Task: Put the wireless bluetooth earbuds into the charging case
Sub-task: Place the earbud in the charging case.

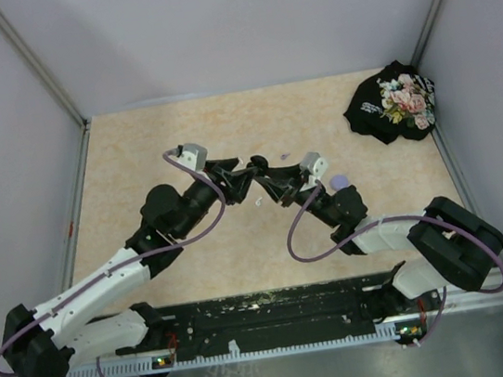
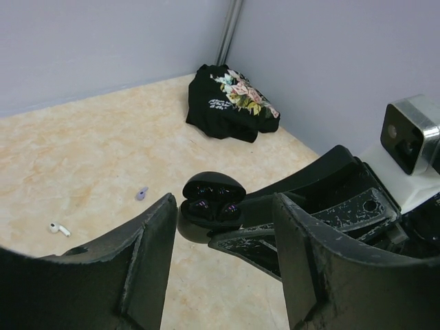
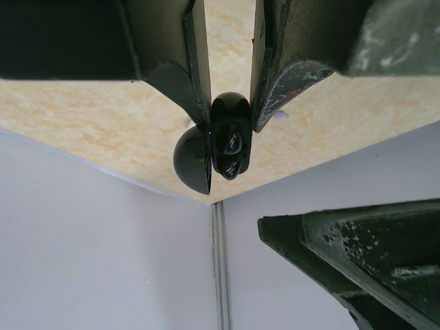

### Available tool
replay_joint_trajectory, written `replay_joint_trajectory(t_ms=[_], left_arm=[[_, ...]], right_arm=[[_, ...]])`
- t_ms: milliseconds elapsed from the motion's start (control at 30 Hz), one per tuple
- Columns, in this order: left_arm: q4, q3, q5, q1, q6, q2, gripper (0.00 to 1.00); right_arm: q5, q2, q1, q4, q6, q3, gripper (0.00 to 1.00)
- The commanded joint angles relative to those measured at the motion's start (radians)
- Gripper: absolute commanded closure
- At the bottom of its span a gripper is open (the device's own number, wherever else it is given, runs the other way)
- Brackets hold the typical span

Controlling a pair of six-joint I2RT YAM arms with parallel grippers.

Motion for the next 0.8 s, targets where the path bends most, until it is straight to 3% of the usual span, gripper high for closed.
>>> replay_joint_trajectory(t_ms=[0,333,500,633,767], left_arm=[[-0.1,0.041,-0.017,0.005,0.0,-0.056,0.36],[-0.324,0.141,0.068,0.052,0.045,-0.091,0.2],[-0.412,0.177,0.231,0.151,0.047,-0.098,0.15],[-0.458,0.184,0.477,0.255,0.026,-0.099,0.14],[-0.472,0.19,0.604,0.284,0.029,-0.101,0.12]], right_arm=[[-0.03,-0.001,0.009,0.07,0.018,0.036,1.0],[-0.153,0.01,0.009,0.076,0.01,0.052,1.0],[-0.223,0.015,0.009,0.071,0.011,0.065,1.0],[-0.282,0.023,0.009,0.089,0.017,0.068,1.0],[-0.34,0.038,0.009,0.097,0.031,0.083,1.0]])
